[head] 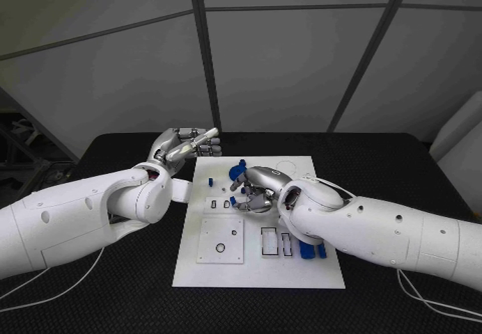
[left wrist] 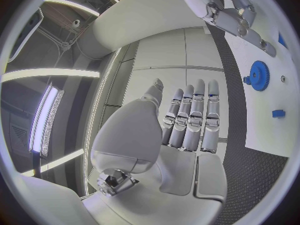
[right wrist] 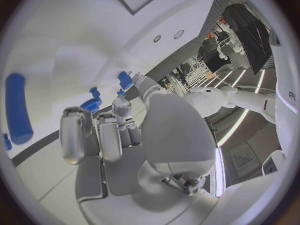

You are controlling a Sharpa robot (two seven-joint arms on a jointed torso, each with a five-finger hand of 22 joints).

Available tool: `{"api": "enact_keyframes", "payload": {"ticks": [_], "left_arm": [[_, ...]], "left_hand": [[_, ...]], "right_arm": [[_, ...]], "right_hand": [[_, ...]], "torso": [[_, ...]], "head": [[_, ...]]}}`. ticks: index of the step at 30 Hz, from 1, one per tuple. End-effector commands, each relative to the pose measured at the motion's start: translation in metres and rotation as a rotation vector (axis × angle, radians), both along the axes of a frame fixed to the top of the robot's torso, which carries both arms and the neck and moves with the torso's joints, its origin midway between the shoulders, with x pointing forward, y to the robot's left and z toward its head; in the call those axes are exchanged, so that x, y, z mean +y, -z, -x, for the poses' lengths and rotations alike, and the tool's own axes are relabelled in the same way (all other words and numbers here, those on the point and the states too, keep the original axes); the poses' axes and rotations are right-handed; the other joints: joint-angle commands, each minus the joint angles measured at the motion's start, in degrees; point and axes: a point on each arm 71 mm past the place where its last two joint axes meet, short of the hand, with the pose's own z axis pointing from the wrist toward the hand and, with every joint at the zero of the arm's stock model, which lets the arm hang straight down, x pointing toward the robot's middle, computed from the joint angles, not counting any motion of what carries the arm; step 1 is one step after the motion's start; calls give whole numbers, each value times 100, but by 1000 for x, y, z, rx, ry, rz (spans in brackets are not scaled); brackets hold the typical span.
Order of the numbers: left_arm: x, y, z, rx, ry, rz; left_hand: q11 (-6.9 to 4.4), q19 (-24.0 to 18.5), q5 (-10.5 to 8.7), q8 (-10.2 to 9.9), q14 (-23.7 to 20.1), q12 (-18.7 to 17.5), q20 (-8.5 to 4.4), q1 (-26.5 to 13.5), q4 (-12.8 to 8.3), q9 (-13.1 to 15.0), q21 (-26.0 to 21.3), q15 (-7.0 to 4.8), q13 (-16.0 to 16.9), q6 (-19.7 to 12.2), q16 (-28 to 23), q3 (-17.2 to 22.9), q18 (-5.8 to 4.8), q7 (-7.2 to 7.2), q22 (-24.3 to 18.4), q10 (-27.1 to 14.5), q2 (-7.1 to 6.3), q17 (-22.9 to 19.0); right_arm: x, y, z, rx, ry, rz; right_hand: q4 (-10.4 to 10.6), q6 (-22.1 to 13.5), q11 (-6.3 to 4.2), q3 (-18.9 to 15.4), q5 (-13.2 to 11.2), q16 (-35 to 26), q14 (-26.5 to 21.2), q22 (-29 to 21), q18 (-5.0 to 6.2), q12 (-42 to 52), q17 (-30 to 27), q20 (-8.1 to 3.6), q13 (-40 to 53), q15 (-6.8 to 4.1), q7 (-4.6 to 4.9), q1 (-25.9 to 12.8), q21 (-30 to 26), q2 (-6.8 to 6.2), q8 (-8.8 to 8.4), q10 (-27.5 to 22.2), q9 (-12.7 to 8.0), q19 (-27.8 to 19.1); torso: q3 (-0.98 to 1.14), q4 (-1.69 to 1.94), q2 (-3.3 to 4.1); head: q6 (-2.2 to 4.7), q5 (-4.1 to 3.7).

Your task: Assemble the parts on the task board

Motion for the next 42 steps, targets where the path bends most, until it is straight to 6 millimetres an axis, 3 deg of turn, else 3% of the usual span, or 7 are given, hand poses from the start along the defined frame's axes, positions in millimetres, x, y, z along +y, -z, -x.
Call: {"api": "enact_keyframes", "payload": {"ticks": [1,8,10,12,16,23,42], "left_arm": [[3,0,-1,1,10,-65],[14,13,-3,112,81,-252],[16,18,-3,165,128,-331],[17,21,-3,212,172,-429],[16,25,-5,300,240,-655],[9,24,-12,396,273,-951],[-34,19,-30,445,302,-1176]], "left_hand": [[-104,366,-18,53,437,96,-135,-57,-4,28,236,-144,58,202,244,-25,59,-59,109,291,51,163],[-491,1486,-16,141,1808,482,-634,-249,164,78,1280,-616,379,560,1887,-135,37,-358,677,1175,-19,1360],[-611,1765,9,165,2057,803,-748,-381,260,121,1853,-738,667,603,4211,-206,-7,-445,1100,1452,-41,3626],[-617,2052,4,194,1980,1105,-837,-637,445,180,2934,-761,996,612,5341,-311,-169,-474,2383,1509,-30,4768],[-723,2603,16,404,2023,1881,-914,-1004,747,378,4527,-858,1713,690,6219,-523,-415,-584,4457,1525,-24,5651],[-830,2723,32,1199,1992,4336,-987,-1090,1089,1188,5446,-935,4129,519,6563,-930,-548,-707,5686,984,74,6045],[-860,2759,-67,1731,1994,5007,-988,-1222,1286,1845,5667,-958,4790,242,6554,-1371,-593,-750,6054,946,66,6076]], "right_arm": [[-4,-16,6,-60,-53,-176],[-42,-41,4,18,-70,-284],[-57,-47,1,43,-43,-309],[-74,-54,-3,63,-3,-340],[-109,-62,-11,97,91,-400],[-144,-65,-19,106,191,-432],[-159,-62,-29,111,258,-420]], "right_hand": [[-17,112,-21,-30,79,-45,462,571,25,24,975,-6,2,7,-20,113,-54,40,89,33,24,-78],[-53,293,-70,-8,248,-233,375,270,102,-107,686,-49,-177,-41,-71,197,-251,93,243,-64,42,-336],[-47,349,-83,-6,249,-278,357,220,114,-134,622,-59,-215,-53,-83,196,-287,108,281,-74,47,-377],[-44,365,-89,-3,258,-290,353,208,117,-139,608,-65,-224,-59,-87,197,-297,119,294,-70,47,-385],[-39,381,-96,0,280,-303,350,190,121,-150,593,-73,-242,-66,-93,195,-311,130,308,-67,45,-398],[-37,385,-100,-2,301,-312,348,176,124,-170,582,-78,-268,-71,-96,192,-322,129,315,-78,43,-408],[-33,394,-111,-13,374,-373,330,100,141,-240,502,-95,-358,-84,-106,184,-377,112,337,-119,33,-461]], "torso": [[-6,-5,-10],[-8,-2,-28],[-8,-8,-47],[-12,-7,-65],[-10,1,-107],[8,20,-171],[17,28,-208]], "head": [[8,4],[47,13],[41,20],[48,18],[18,37],[-16,40],[-102,59]]}}
